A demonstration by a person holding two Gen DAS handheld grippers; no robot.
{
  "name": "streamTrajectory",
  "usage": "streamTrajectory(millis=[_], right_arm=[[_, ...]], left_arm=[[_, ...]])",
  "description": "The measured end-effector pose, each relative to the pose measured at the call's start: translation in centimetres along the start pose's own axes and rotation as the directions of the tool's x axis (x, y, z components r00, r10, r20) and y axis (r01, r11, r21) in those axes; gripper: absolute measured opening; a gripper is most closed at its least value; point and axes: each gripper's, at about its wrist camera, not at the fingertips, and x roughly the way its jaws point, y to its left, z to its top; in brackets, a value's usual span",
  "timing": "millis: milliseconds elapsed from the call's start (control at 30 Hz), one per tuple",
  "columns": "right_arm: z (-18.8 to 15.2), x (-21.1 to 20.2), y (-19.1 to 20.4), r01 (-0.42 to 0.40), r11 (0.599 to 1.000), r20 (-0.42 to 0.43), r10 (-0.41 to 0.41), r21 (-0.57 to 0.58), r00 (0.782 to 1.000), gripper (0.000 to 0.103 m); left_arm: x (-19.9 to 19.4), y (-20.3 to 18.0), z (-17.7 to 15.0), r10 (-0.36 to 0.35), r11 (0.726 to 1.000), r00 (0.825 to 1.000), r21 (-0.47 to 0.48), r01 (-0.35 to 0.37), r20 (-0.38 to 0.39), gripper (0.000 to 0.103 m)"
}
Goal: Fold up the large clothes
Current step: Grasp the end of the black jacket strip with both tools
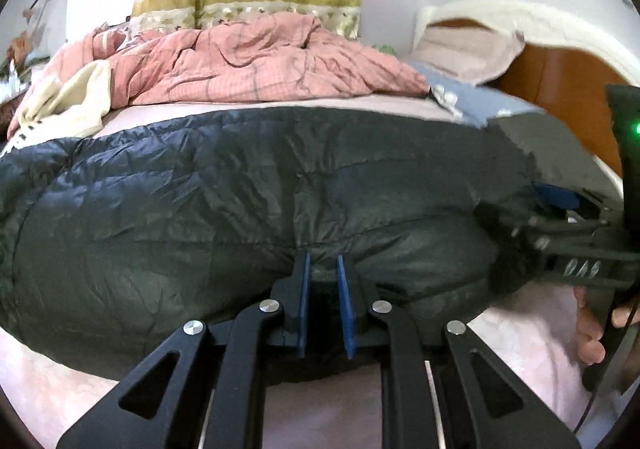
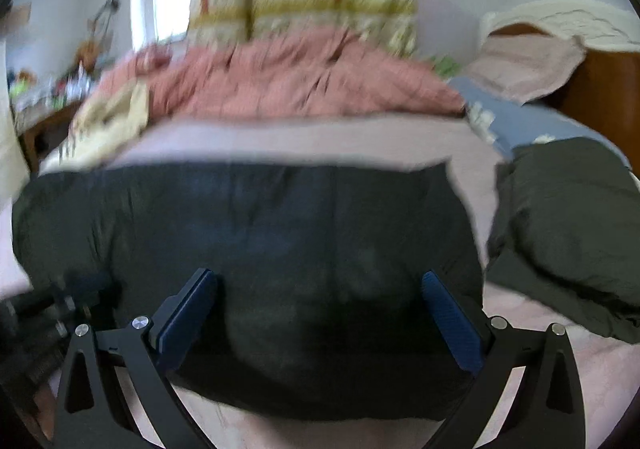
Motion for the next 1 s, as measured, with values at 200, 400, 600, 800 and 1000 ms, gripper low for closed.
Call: streamTrajectory(millis=[200,400,600,800,1000], right_arm=[[-0.7,1.8,0.4,0.019,0.999,-0.081,-0.022,-0.031,0.996,0.103],[-0.8,2.3,0.4,0.019,0.999,-0.090,-0.021,-0.027,0.996,0.103],[-0.7,2.4,0.4,0.018,1.000,-0.093,-0.020,-0.024,0.995,0.103],[-0.7,2.7,0.3,0.018,1.000,-0.095,-0.020,-0.023,0.995,0.103],[-0.8,2.8,0.2,0.016,0.999,-0.099,-0.019,-0.028,0.995,0.103]], left_arm=[[0.5,-0.2,0.3,0.022,1.000,0.999,0.014,-0.022,-0.033,0.016],[2.2,-1.8,3.4,0.081,0.990,0.989,0.123,-0.066,-0.124,0.039],[5.4,0.7,7.7,0.075,0.997,0.976,-0.008,-0.078,-0.205,0.029],[10.7,4.0,10.5,0.019,0.986,0.948,-0.152,-0.070,-0.317,0.012],[13.9,5.3,11.4,-0.031,0.973,0.932,-0.223,-0.054,-0.362,0.003]])
